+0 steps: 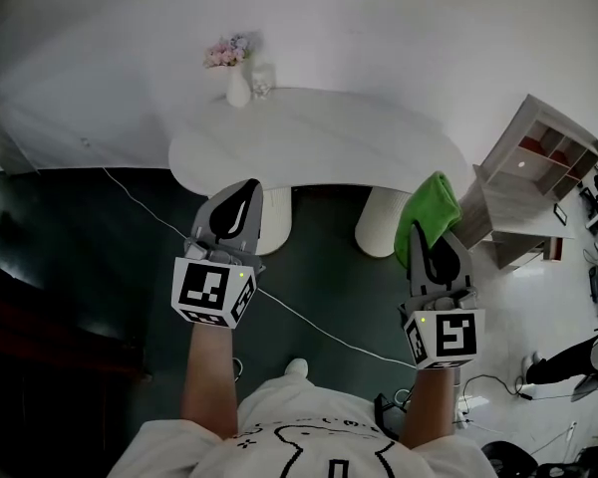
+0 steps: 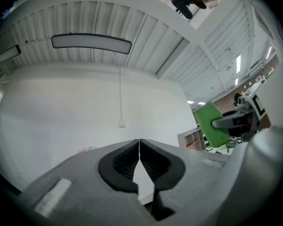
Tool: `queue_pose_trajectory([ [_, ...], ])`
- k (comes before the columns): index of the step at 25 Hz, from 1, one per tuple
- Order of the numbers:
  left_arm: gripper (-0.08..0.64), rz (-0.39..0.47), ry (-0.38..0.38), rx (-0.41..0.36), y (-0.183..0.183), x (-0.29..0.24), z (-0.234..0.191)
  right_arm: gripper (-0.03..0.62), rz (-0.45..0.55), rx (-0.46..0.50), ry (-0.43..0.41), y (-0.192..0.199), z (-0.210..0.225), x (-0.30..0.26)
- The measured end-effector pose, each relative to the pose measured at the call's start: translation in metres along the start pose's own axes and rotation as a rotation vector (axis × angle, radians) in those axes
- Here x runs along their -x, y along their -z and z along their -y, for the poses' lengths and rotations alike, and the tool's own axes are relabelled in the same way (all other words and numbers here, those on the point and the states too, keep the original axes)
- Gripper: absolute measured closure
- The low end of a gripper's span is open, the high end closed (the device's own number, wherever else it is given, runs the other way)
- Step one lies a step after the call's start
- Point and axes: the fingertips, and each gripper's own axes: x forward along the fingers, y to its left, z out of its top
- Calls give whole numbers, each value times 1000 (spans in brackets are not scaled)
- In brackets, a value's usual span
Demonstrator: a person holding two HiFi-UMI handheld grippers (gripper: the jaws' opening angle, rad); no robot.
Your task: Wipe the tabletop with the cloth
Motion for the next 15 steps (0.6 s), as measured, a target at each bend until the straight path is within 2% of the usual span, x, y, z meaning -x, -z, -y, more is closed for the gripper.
queue_pose_trajectory([
  [8,541,-20,-7,10,20,-28,-48,548,-35,10,20,10,-4,-51],
  [15,541,-14,-47,22,29,-48,-79,548,-34,11,10,15,-2,-92],
])
